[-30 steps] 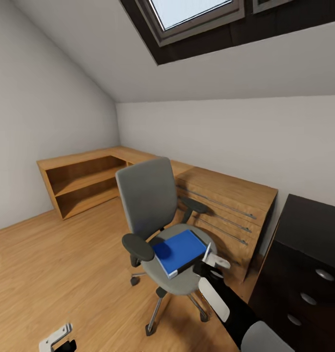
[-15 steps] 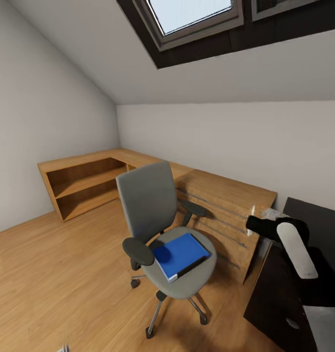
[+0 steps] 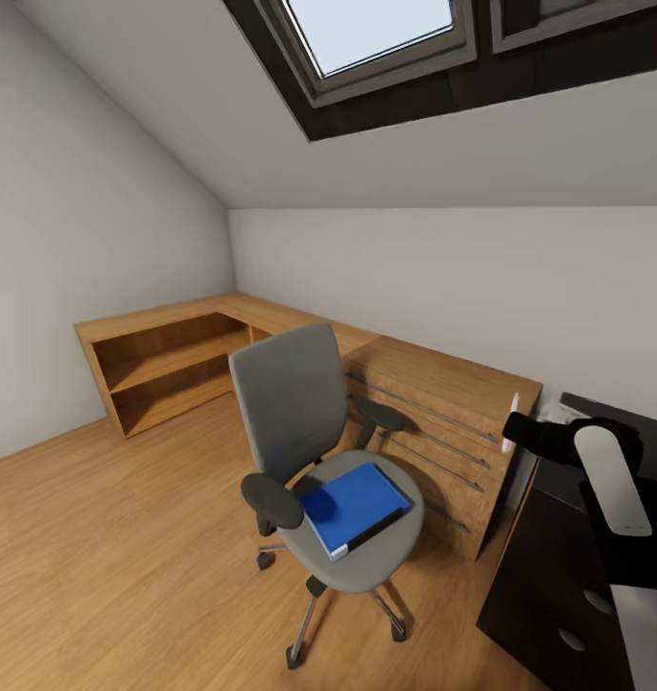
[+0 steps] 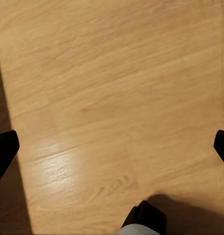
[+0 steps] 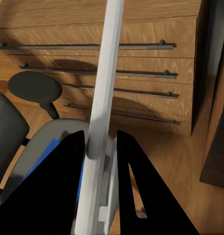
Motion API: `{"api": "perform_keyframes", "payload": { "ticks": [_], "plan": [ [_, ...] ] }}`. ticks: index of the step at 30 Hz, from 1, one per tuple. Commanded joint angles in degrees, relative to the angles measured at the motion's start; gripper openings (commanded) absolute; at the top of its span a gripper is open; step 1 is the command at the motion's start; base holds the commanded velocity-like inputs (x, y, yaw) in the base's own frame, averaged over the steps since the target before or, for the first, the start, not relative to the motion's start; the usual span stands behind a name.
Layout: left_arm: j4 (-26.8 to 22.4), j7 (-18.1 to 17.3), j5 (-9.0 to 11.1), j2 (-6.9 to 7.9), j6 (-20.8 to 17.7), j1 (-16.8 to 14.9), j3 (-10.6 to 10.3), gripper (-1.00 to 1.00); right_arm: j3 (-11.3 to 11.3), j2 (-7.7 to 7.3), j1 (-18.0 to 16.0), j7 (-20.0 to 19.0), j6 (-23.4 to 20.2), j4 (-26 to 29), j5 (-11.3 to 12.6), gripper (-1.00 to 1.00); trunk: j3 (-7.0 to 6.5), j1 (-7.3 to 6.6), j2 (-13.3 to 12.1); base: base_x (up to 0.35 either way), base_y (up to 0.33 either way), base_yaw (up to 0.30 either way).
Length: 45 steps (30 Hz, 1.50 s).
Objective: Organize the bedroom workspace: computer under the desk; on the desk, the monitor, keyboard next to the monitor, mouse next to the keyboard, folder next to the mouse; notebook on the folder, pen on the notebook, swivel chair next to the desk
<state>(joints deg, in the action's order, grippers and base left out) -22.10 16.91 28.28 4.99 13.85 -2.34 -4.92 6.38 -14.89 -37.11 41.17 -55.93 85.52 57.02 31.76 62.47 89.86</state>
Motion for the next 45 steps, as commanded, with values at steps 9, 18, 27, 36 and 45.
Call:
{"api": "perform_keyframes", "payload": {
  "ticks": [9,18,27,36,45],
  "plan": [
    [0.21,-0.22,0.53,-0.32,0.56,-0.03,-5.45,1.0,0.2,-0.28,0.36,0.99,0.17,0.22,0.25,-1.0,0.06,0.0,0.03,0.0,-0.007,0.0],
    [0.28,-0.14,0.73,-0.24,0.57,-0.03,-5.67,1.0,0.23,-0.2,0.81,1.18,2.83,0.84,0.2,-1.0,0.08,0.0,0.03,0.0,-0.139,-0.088],
    [0.4,-0.12,0.81,-0.13,0.61,-0.03,-5.48,1.0,0.26,-0.27,0.81,1.2,2.83,1.1,0.15,-1.0,0.09,0.0,0.03,0.0,-0.011,-0.034],
    [11.18,-0.15,0.81,-0.31,8.89,-0.03,-5.49,1.0,0.47,-0.81,0.81,1.17,2.84,-0.25,-0.02,-1.0,-0.13,0.0,0.03,0.0,0.0,-0.148],
    [13.33,-0.29,0.84,-0.42,10.7,-0.03,-5.52,1.0,0.48,-0.9,0.81,1.1,2.84,-2.82,-0.06,-1.0,-0.45,0.0,0.03,0.0,0.0,-0.245]
  ]
}}
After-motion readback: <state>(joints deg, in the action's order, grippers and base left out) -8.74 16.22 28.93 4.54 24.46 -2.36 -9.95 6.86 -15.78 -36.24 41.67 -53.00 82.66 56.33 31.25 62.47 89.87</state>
